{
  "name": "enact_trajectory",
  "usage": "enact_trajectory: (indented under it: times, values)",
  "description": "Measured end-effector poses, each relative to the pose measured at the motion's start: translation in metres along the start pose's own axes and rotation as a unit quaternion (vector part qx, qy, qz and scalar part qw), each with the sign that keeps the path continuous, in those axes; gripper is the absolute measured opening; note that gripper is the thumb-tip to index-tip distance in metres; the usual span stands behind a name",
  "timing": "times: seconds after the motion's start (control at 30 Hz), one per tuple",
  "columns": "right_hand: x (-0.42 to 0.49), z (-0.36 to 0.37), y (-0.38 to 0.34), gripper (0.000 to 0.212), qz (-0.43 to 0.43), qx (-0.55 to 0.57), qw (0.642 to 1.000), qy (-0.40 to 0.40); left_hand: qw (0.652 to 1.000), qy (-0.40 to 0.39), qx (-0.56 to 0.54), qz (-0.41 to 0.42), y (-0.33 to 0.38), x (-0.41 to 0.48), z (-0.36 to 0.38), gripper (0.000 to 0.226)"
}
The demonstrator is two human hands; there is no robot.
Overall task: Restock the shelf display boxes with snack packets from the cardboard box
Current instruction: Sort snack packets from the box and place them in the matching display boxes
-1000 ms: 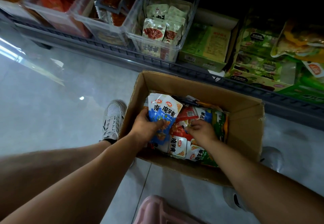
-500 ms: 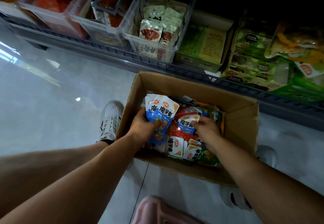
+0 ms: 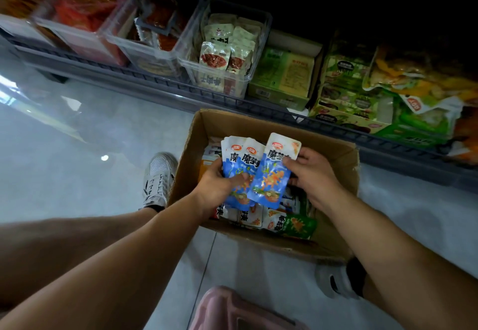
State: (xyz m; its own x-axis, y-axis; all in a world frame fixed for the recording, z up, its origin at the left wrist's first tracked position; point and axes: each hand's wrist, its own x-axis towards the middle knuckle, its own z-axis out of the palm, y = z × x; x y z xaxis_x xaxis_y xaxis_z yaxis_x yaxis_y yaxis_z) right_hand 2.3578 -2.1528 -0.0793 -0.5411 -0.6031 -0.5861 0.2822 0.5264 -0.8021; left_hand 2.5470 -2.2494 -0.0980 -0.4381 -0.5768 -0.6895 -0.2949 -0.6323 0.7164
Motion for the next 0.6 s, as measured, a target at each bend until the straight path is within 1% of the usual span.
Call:
enact_trajectory:
  times: [0.03, 0.1, 0.2, 0.3, 0.4, 0.43, 0.47, 0.53, 0.6]
  values:
    - [-0.001, 0.005, 0.001, 0.019, 0.018, 0.005, 1.0, -0.022, 1.0, -0.015, -0.004, -0.003, -0.001, -0.001, 0.001, 0.042]
    - [-0.003, 0.012, 0.005, 0.023, 0.044, -0.002, 0.998, -0.041, 0.999, -0.044, -0.001, -0.01, -0.001, -0.002, 0.003, 0.048]
    - [-0.006, 0.019, 0.013, 0.023, 0.046, -0.019, 0.998, -0.025, 0.997, -0.069, 0.02, -0.017, 0.0, -0.002, 0.004, 0.054]
    - [-0.007, 0.022, 0.018, 0.028, 0.049, -0.042, 0.998, -0.016, 0.997, -0.065, 0.043, -0.021, -0.001, 0.001, 0.003, 0.052]
    - [-0.004, 0.022, 0.022, 0.036, 0.066, -0.03, 0.997, -0.01, 0.998, -0.043, 0.05, -0.019, -0.003, 0.005, -0.001, 0.051]
    - [-0.003, 0.021, 0.023, 0.033, 0.073, -0.027, 0.997, -0.004, 0.998, -0.039, 0.045, -0.018, -0.003, 0.006, -0.001, 0.051]
    - [-0.003, 0.021, 0.022, 0.026, 0.081, -0.019, 0.997, -0.008, 0.998, -0.036, 0.039, -0.017, -0.002, 0.006, 0.0, 0.051]
    - [-0.007, 0.025, 0.017, 0.009, 0.105, 0.019, 0.993, -0.05, 0.999, -0.038, 0.028, -0.01, 0.003, 0.005, 0.004, 0.051]
    - [-0.014, 0.029, 0.007, 0.016, 0.105, 0.03, 0.989, -0.095, 0.999, -0.049, 0.021, 0.0, 0.012, 0.001, 0.011, 0.048]
